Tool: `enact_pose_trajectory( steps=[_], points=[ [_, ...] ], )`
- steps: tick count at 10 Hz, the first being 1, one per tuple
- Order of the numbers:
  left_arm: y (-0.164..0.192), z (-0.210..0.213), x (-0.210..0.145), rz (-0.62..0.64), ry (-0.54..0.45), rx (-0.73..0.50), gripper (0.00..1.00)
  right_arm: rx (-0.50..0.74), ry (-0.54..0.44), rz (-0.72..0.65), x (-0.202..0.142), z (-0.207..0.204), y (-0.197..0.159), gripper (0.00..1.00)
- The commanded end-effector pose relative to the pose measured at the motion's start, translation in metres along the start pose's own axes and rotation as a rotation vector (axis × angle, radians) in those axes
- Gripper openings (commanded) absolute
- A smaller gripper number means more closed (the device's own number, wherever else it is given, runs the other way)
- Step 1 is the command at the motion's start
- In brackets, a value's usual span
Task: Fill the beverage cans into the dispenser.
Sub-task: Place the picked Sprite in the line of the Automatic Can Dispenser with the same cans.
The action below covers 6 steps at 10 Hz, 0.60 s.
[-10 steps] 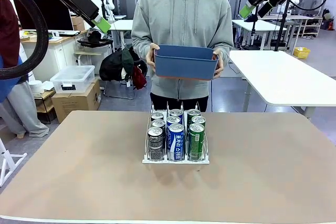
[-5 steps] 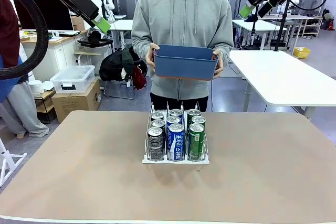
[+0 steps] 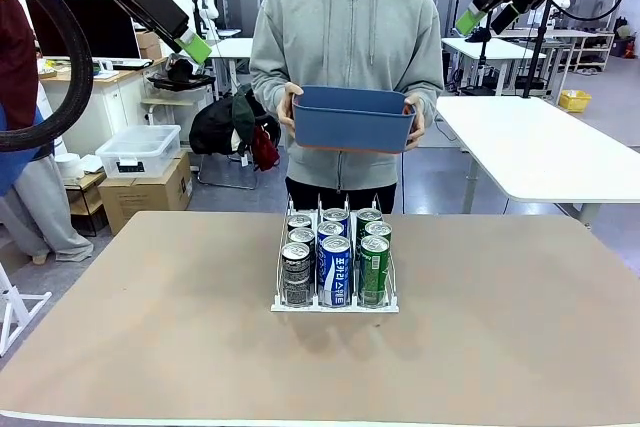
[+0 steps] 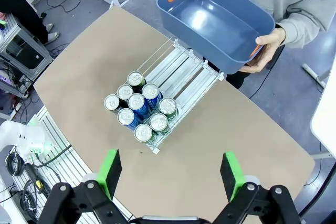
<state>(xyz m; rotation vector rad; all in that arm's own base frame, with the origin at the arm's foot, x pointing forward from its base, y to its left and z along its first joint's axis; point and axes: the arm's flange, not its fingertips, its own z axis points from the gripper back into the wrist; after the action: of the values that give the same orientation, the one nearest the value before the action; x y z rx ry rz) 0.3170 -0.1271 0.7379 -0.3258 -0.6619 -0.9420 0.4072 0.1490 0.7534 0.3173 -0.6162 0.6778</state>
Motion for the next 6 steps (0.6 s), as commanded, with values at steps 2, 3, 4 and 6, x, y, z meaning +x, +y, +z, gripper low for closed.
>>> enact_pose_trajectory(
  steps=[2, 3, 4, 6],
  points=[
    [0.0006, 0.0, -0.0015, 0.001, 0.003, -0.003, 1.0, 0.001, 0.004, -0.001, -0.0017, -0.0014, -0.0005, 1.0],
    [0.0006, 0.0, -0.0015, 0.001, 0.003, -0.003, 1.0, 0.001, 0.004, -0.001, -0.0017, -0.0014, -0.0005, 1.0],
    [0.0006, 0.0, -0.0015, 0.001, 0.003, -0.003, 1.0, 0.001, 0.004, -0.001, -0.0017, -0.0014, -0.0005, 1.0],
    [0.0006, 0.0, -0.0015, 0.001, 0.003, -0.003, 1.0, 0.001, 0.004, -0.001, -0.0017, -0.0014, -0.0005, 1.0]
  ],
)
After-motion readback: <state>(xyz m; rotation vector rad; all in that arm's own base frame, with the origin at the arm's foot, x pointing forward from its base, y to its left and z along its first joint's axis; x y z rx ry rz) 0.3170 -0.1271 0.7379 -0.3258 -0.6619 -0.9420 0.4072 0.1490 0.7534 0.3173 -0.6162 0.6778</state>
